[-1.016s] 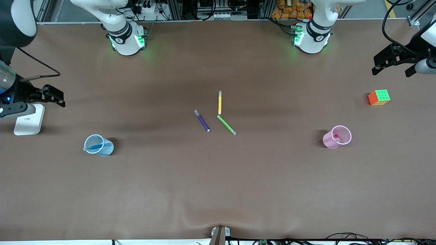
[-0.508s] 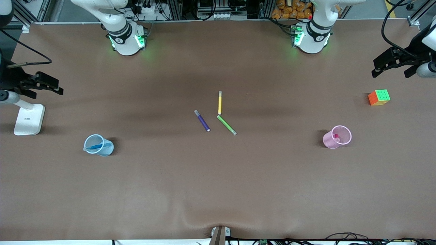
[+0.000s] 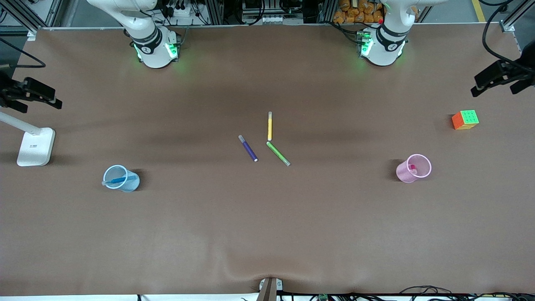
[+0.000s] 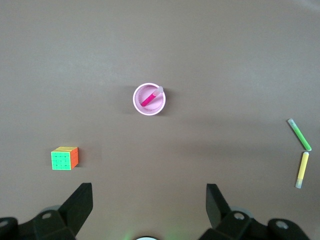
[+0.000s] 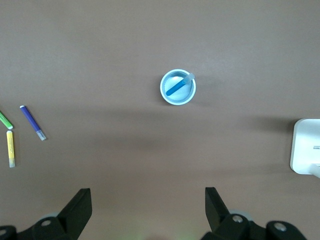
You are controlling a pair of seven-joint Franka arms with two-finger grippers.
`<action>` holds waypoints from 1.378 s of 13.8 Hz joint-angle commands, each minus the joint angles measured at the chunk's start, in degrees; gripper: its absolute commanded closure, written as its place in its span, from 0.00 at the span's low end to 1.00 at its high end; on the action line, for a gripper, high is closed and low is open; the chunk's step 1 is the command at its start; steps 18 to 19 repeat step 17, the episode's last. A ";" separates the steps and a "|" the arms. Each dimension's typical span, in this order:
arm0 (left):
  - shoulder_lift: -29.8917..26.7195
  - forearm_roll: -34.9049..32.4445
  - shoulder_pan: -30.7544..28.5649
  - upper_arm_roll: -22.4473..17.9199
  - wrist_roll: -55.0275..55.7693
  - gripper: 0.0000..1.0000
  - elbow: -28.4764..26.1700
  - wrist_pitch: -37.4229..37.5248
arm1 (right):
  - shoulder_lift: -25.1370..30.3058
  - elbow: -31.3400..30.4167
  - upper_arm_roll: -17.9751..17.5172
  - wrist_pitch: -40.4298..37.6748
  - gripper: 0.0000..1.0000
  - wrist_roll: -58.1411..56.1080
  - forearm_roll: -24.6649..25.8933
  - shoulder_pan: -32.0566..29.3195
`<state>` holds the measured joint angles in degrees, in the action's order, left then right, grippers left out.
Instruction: Place pink and blue markers in matching cups
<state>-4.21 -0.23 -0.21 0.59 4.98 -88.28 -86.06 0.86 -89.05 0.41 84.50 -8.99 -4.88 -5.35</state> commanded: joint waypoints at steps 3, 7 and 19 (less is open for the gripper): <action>0.43 0.67 -0.67 0.64 0.20 0.00 1.27 0.72 | -0.51 1.33 -0.50 -0.91 0.00 0.12 1.36 -0.97; 0.52 -0.03 0.03 0.90 0.30 0.00 1.19 0.72 | -1.39 1.51 -0.58 -1.00 0.00 -1.11 4.07 -0.45; 0.96 0.23 -0.23 0.90 0.21 0.00 1.10 0.89 | -1.48 1.24 -0.67 -1.79 0.00 1.08 5.06 -0.54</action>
